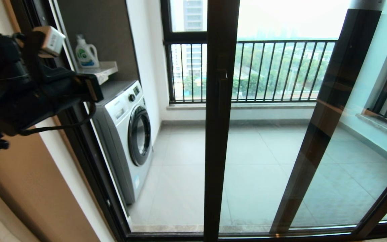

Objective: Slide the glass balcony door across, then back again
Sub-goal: Open the slid door

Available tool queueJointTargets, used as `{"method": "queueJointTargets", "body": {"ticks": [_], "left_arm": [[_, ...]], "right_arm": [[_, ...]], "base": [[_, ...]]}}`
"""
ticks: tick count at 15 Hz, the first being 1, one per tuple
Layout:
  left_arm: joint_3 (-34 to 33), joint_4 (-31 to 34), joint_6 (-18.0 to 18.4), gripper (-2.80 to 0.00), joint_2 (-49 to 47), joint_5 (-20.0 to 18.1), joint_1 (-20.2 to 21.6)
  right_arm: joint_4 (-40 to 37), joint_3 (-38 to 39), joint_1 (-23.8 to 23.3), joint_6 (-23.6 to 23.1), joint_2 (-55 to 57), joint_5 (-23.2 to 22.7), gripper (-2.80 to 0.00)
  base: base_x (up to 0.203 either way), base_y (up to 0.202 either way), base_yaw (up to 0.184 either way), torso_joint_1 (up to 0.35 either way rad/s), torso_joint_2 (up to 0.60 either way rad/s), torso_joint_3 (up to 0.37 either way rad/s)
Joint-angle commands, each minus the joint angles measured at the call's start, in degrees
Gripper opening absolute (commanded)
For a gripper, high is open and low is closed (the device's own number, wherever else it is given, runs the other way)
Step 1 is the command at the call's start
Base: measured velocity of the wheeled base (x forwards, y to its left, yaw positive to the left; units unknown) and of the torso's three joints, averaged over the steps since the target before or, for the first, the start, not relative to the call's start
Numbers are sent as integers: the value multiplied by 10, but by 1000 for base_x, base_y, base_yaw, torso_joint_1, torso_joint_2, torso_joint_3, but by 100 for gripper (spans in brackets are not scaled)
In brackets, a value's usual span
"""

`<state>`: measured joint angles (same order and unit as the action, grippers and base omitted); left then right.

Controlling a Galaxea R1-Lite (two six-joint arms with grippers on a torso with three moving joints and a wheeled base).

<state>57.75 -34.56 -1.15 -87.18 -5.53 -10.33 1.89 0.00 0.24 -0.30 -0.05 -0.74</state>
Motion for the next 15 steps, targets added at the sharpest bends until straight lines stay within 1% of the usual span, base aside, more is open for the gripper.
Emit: {"method": "queueJointTargets", "body": {"ticks": [1,2,4,7,8,9,10,11,12,14,15], "left_arm": [[-71,44,-20,-280,206,-25,5],[-90,86,-35,-280,271,-38,5],[-112,192,-60,-280,393,-53,6],[-126,318,-77,-280,564,-62,11],[-127,360,-77,-280,612,-64,23],[-127,407,-70,-280,658,-65,43],[-128,441,-59,-280,702,-68,61],[-137,462,-50,-280,744,-72,77],[-162,478,-43,-280,784,-75,89],[-259,492,-17,-280,839,-75,99],[-320,491,6,-280,851,-63,101]], "right_arm": [[0,7,0,0,0,0,-280],[0,7,0,0,0,0,-280],[0,7,0,0,0,0,-280],[0,7,0,0,0,0,-280],[0,7,0,0,0,0,-280],[0,7,0,0,0,0,-280],[0,7,0,0,0,0,-280],[0,7,0,0,0,0,-280],[0,7,0,0,0,0,-280],[0,7,0,0,0,0,-280],[0,7,0,0,0,0,-280]], "base": [[0,0,0,0,0,0],[0,0,0,0,0,0],[0,0,0,0,0,0],[0,0,0,0,0,0],[0,0,0,0,0,0],[0,0,0,0,0,0],[0,0,0,0,0,0],[0,0,0,0,0,0],[0,0,0,0,0,0],[0,0,0,0,0,0],[0,0,0,0,0,0]]}}
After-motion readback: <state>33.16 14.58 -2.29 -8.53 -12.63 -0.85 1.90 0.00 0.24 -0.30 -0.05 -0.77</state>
